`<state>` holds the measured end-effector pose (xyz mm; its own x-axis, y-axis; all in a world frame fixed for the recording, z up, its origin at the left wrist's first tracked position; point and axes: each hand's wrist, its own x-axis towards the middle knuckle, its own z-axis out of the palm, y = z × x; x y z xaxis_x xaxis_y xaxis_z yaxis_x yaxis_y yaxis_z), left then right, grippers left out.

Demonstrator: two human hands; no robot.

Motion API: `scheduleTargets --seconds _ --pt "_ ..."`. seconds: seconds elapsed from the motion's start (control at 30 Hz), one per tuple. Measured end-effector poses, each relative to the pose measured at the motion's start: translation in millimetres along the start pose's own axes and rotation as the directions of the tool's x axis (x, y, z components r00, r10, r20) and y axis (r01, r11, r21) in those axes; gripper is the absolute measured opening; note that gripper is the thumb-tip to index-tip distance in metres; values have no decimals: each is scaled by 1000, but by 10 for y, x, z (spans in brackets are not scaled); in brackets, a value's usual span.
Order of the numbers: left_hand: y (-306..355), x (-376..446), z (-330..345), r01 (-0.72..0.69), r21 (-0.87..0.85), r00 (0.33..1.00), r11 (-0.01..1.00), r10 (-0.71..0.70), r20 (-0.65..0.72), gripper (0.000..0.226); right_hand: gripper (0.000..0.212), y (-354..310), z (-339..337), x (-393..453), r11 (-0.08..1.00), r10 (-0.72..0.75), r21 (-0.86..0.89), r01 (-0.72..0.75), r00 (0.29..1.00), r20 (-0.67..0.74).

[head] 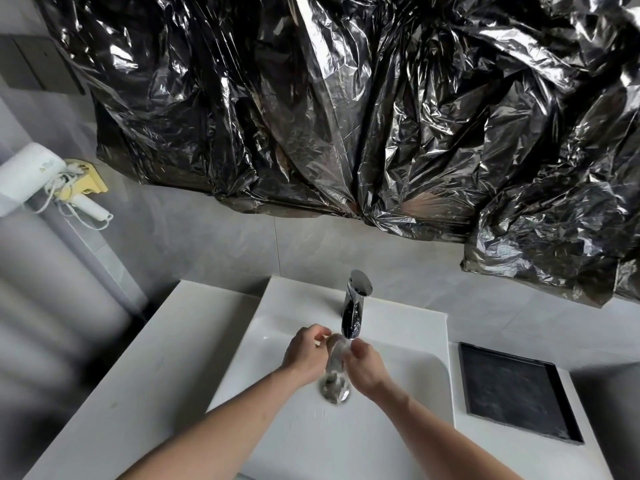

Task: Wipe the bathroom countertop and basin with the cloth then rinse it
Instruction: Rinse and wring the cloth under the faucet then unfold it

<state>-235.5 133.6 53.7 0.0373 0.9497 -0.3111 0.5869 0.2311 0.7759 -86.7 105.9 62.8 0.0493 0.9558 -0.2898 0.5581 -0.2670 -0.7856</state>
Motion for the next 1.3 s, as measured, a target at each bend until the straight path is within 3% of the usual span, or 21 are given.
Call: scheduleTargets --seconds 0.17,0.23,0.3,0.47,0.57,0.63,0.7,0.77,0.8,0.83,0.97,1.07,1.2,1.3 --pt "-13 -69 44 -42 -124 992 991 56 113 28 23 -13 -31 -13 965 47 257 -40 999 -21" --pt "-61 -56 57 -34 -166 994 986 51 95 20 19 -24 -88 -35 919 64 389 -61 998 6" --pt "-94 -35 59 -3 -240 998 971 17 56 13 33 20 -141 -33 864 90 494 -95 995 34" --pt "-12 -78 108 121 -438 990 891 -74 124 7 28 227 -89 -62 904 15 422 -71 991 134" --pt "43 -89 147 151 -477 985 866 -93 144 32 39 253 -25 -58 901 -33 430 -59 978 204" --pt "48 -63 151 120 -425 991 897 -82 108 46 28 253 0 -46 926 -5 372 -55 987 158" --pt "37 -36 118 46 -252 999 967 -43 17 51 18 216 -4 -58 941 32 330 -68 993 112" --pt "42 -38 74 17 -95 996 995 -25 -87 38 3 110 -28 -102 935 34 350 -64 995 93" --pt "29 -41 47 7 -46 992 999 -13 -123 27 7 64 -41 -121 927 23 370 -62 994 110" --pt "10 -49 20 -5 -4 993 1000 4 -121 21 13 37 -60 -125 924 28 374 -75 991 129" --pt "-107 -63 -21 -180 57 977 982 172 129 48 34 100 -100 -44 926 125 320 -202 961 245" --pt "-112 -64 -36 -239 46 946 970 222 237 47 50 80 -145 5 887 201 343 -308 928 313" --pt "-102 2 -14 -241 99 966 965 228 123 19 29 56 -138 23 835 183 430 -344 910 372" --pt "-45 30 24 -159 150 987 976 159 9 20 11 77 -75 -16 878 93 416 -238 936 340"
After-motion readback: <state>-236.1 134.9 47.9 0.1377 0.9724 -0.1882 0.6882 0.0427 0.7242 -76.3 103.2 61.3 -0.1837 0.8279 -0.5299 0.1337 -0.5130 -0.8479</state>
